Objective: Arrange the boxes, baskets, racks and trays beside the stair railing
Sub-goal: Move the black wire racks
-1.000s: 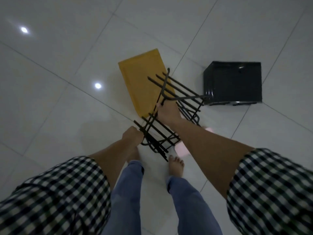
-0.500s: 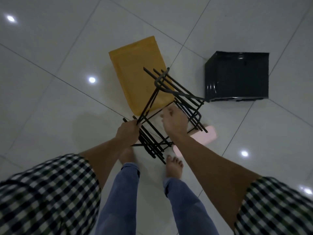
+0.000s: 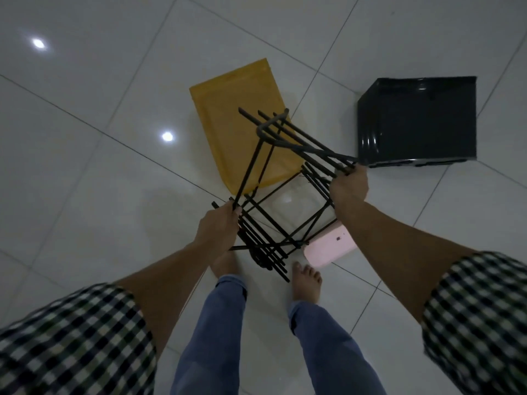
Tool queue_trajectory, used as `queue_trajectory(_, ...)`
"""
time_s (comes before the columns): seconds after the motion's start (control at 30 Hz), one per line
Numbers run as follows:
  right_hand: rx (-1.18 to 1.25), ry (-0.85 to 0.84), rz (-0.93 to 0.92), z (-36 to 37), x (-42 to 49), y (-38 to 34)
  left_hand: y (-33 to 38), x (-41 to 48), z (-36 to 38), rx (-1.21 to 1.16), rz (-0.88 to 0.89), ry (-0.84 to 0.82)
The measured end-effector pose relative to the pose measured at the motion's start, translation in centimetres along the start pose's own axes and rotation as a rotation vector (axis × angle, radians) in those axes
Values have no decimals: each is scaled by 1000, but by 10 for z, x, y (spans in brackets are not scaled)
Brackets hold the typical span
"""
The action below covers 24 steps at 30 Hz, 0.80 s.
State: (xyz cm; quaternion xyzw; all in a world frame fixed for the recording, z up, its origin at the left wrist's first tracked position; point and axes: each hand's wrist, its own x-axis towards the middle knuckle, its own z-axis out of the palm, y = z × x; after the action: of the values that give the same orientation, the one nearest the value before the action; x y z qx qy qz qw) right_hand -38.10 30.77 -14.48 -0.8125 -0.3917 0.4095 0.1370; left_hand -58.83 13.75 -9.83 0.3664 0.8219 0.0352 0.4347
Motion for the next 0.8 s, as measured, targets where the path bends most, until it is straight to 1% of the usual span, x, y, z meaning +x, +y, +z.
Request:
queue_trajectory(0.1, 224, 12, 102, -5, -5, -1, -3, -15, -3, 20, 47, 53)
queue_trajectory(0.17, 203, -5, 90, -6, -10, 1, -8, -18, -5, -2, 47, 89)
queue_trajectory(0.27, 119, -85, 56, -1, -13, 8, -12, -20, -9, -65, 57, 125)
queue_trajectory(0.33, 96, -128, 61, 3, -11, 16, -12, -20, -10, -139, 105, 163)
queue_trajectory(0.4, 97, -132, 52, 4, -8, 21, -8, -22, -8, -200, 168, 201)
queue_trajectory(0.5, 135, -124, 42, 2, -4, 28, -8, -27, -2, -186, 236, 235)
queue_trajectory(0.6, 75, -222, 53, 2, -24, 30, -14, -19, 4, -128, 167, 242)
queue_trajectory(0.67, -5, -289, -16, 4, -47, 35, -12, -8, 3, -148, 106, 231)
queue_trajectory(0.73, -72, -260, -36, 11, -68, 49, -5, -1, 0, -201, 62, 262)
queue_trajectory(0.8, -161, -241, 35, 18, -92, 76, -2, 0, -2, -247, 64, 289)
